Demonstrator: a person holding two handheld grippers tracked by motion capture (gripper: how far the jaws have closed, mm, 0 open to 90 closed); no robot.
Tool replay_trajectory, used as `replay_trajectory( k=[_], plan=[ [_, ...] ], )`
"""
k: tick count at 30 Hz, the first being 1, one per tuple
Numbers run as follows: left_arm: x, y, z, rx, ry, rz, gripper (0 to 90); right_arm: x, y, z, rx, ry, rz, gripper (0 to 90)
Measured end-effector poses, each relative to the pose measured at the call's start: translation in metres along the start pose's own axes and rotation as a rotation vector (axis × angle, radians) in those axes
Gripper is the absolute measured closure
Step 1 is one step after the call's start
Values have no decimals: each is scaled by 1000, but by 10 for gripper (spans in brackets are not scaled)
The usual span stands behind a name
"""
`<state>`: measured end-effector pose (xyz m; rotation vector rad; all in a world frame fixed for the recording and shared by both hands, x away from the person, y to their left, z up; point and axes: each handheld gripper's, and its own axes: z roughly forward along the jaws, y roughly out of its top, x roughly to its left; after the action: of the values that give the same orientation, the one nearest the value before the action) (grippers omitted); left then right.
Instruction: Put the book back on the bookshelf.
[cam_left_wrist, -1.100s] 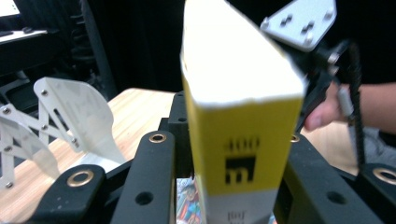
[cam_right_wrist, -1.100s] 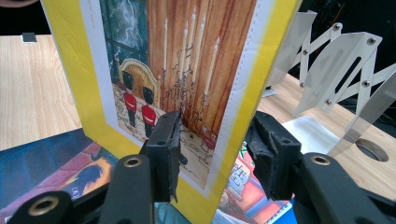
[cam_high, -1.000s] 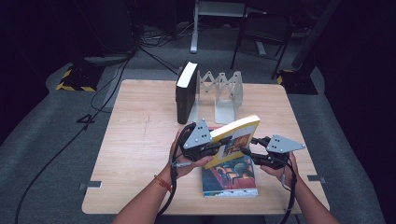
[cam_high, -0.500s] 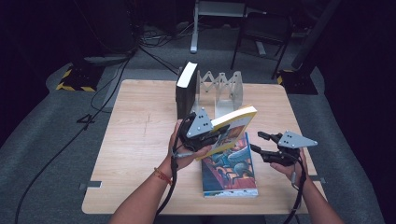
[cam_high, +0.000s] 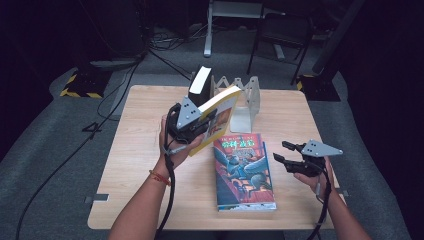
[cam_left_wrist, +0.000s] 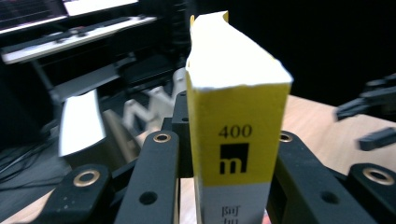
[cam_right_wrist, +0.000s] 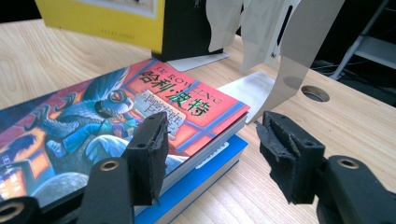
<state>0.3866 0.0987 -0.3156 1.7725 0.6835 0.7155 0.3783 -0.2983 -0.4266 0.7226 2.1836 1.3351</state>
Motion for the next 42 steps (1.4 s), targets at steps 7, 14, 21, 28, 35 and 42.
replay_trajectory(
  k=[7, 14, 21, 28, 35, 42],
  plan=[
    [19, -15, 0, 29, 102, -55, 744, 3, -1, 4, 27, 2, -16, 425],
    [30, -28, 16, 54, 201, -124, 745, 4, -1, 6, 37, 5, -17, 426],
    [24, -32, 38, 70, 246, -139, 745, 4, -2, 7, 48, 4, -24, 427],
    [24, -41, 62, 83, 309, -185, 745, 5, -4, 8, 57, 4, -39, 430],
    [22, -44, 79, 73, 362, -208, 744, 5, -4, 8, 59, 6, -46, 433],
    [20, -40, 94, 63, 400, -201, 744, 5, -4, 8, 55, 11, -43, 432]
  ],
)
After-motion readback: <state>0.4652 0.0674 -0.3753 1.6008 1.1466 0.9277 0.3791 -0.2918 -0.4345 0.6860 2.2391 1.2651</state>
